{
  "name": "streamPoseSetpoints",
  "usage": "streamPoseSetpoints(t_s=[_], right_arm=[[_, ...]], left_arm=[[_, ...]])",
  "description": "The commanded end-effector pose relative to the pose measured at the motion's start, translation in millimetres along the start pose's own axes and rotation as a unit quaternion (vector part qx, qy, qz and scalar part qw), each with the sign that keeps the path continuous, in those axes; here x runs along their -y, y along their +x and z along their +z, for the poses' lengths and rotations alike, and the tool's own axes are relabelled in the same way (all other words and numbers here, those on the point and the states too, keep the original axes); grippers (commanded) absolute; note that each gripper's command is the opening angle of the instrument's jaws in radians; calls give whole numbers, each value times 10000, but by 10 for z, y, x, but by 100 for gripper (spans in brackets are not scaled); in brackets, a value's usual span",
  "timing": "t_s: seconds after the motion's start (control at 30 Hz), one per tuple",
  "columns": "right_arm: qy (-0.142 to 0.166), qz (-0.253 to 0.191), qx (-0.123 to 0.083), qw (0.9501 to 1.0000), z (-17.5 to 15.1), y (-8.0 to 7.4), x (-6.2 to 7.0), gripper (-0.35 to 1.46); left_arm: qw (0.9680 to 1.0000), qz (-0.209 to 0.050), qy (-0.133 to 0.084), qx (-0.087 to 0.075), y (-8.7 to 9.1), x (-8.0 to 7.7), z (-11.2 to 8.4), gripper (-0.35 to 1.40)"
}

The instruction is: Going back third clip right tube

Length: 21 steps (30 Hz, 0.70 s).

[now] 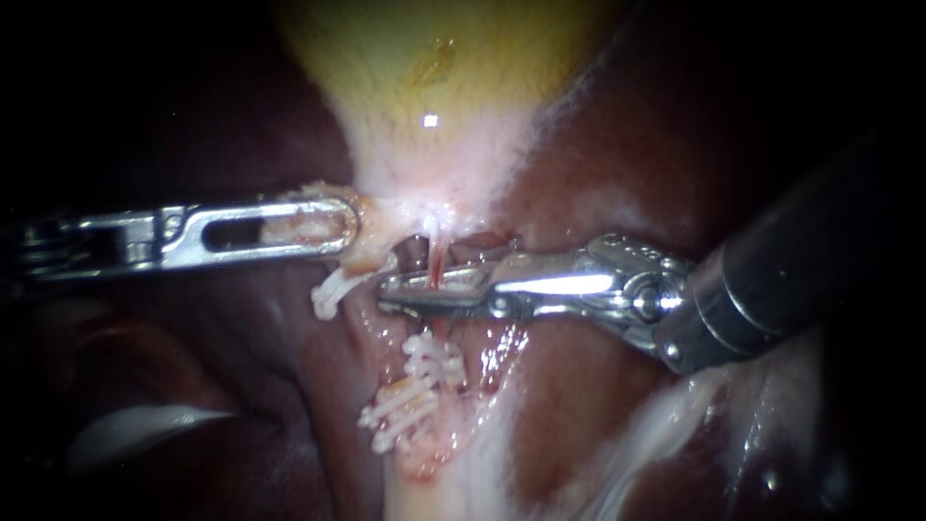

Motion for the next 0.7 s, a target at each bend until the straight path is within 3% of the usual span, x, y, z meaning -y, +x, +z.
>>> streamPoseSetpoints(t_s=[0.03,0.2,0.23,0.33,0.37,0.7], right_arm=[[2,4,1,10000,0,0,0,-35],[58,5,30,10000,0,0,0,-34],[60,-27,32,10000,1,-1,0,-11],[62,-265,37,9996,2,-1,-1,30],[59,-324,37,9995,3,-1,-2,36],[-189,-781,-147,9967,9,-8,-17,49]], left_arm=[[10000,3,0,-5,0,1,0,-35],[10000,3,-1,-4,0,1,0,-35],[10000,3,-1,-4,0,1,0,-35],[10000,3,-1,-4,0,1,0,-35],[10000,2,-1,-4,0,1,0,-35],[10000,2,-2,-3,0,2,0,-35]])
